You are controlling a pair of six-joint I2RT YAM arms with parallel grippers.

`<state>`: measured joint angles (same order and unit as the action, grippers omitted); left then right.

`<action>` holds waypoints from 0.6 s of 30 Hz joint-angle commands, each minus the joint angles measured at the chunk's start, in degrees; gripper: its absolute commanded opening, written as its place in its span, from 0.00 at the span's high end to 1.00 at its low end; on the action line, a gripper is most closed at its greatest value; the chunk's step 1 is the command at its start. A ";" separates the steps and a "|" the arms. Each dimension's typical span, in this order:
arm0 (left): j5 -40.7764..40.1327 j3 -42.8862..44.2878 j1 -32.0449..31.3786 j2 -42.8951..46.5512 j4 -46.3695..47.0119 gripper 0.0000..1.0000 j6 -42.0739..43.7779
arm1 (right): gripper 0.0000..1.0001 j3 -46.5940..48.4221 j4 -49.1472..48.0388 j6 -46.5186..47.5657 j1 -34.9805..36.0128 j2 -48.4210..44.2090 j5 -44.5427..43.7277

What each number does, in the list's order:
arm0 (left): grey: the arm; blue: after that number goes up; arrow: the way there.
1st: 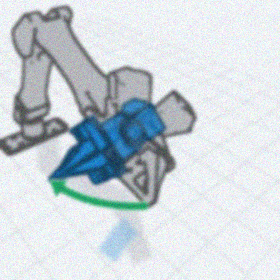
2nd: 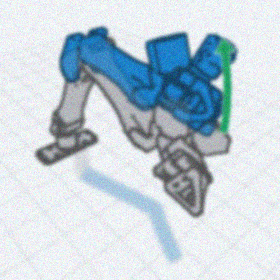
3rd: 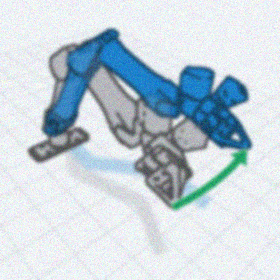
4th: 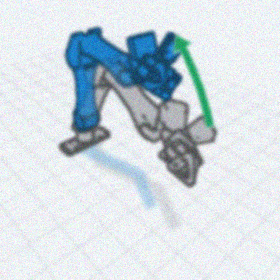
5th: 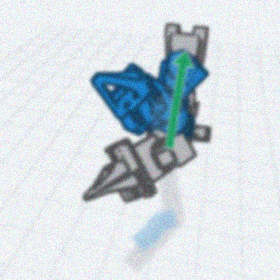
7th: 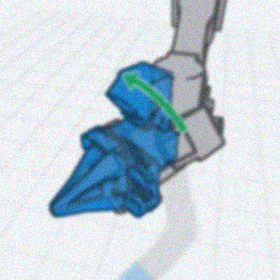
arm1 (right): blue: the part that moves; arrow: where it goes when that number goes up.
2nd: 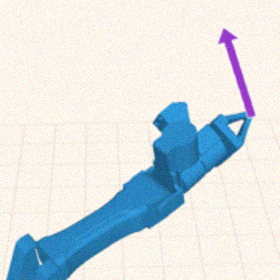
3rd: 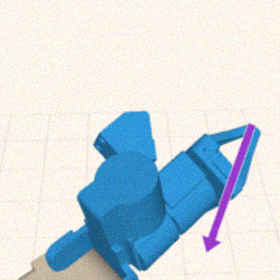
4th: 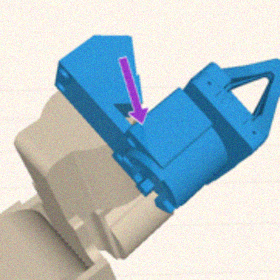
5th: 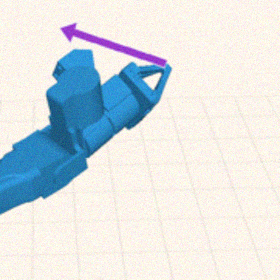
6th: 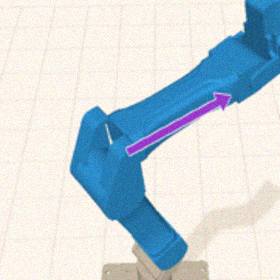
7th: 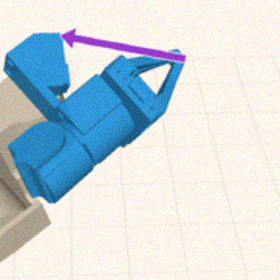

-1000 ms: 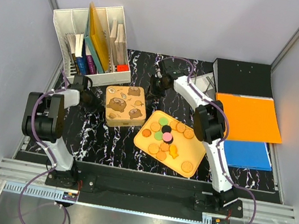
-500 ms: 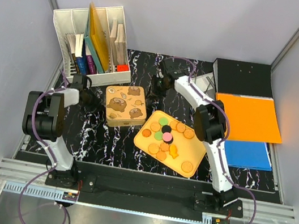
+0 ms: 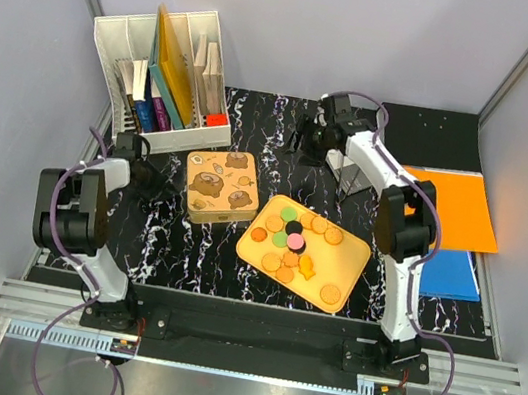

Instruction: Pack the cookies

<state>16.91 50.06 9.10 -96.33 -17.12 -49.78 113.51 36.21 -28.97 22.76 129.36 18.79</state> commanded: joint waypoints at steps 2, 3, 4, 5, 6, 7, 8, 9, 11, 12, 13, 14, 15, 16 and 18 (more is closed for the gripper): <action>1.54 -1.11 2.14 4.83 0.07 0.71 -1.28 | 0.27 -11.62 -17.46 -4.59 0.53 -8.07 12.75; 1.99 -1.11 2.76 5.88 0.07 0.70 -1.72 | 0.24 -12.61 -19.23 -5.21 0.53 -8.77 16.33; 2.51 -0.93 2.94 6.50 0.25 0.69 -1.99 | 0.23 -13.57 -22.46 -5.74 0.53 -9.04 18.11; 3.04 -1.02 3.11 7.03 0.16 0.61 -2.25 | 0.22 -15.41 -24.06 -7.14 0.53 -9.21 19.52; 3.22 -0.67 3.29 8.08 -0.01 0.59 -2.69 | 0.21 -16.12 -25.38 -7.67 0.53 -9.65 21.19; 3.57 -0.49 3.38 8.53 -0.45 0.56 -2.78 | 0.21 -16.74 -27.14 -7.94 0.53 -9.74 21.81; 3.83 -0.49 3.38 8.97 -0.63 0.54 -2.78 | 0.21 -17.88 -27.85 -8.64 0.53 -9.92 22.34; 3.92 -0.23 3.38 9.67 -0.80 0.47 -2.69 | 0.21 -18.32 -28.47 -8.99 0.53 -10.00 23.04; 3.84 -0.40 3.38 11.42 -1.07 0.41 -2.43 | 0.21 -19.12 -29.26 -9.17 0.53 -9.92 24.01; 3.66 -0.58 3.38 12.04 -0.98 0.31 -2.43 | 0.21 -19.29 -29.44 -9.09 0.61 -9.66 24.63; 3.57 -0.75 3.29 13.09 -0.98 0.23 -2.43 | 0.21 -19.73 -29.61 -9.17 0.61 -9.57 24.81; 3.66 -0.93 3.29 13.71 -0.89 0.16 -2.43 | 0.21 -19.91 -29.70 -8.91 0.88 -9.39 24.89; 3.75 -1.45 3.03 14.24 -0.98 0.02 -2.43 | 0.21 -20.00 -29.79 -8.65 0.97 -9.04 25.07; 3.83 -1.63 2.85 14.85 -0.37 0.01 -2.34 | 0.21 -20.35 -29.79 -8.65 1.05 -8.95 25.16; 4.27 -2.25 1.63 16.17 0.33 0.01 -1.81 | 0.22 -20.52 -29.88 -8.30 1.67 -8.43 25.34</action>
<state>19.22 49.01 12.19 -83.74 -18.57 -52.36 93.47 10.02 -37.19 23.24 123.28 41.25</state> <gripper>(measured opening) 0.980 0.787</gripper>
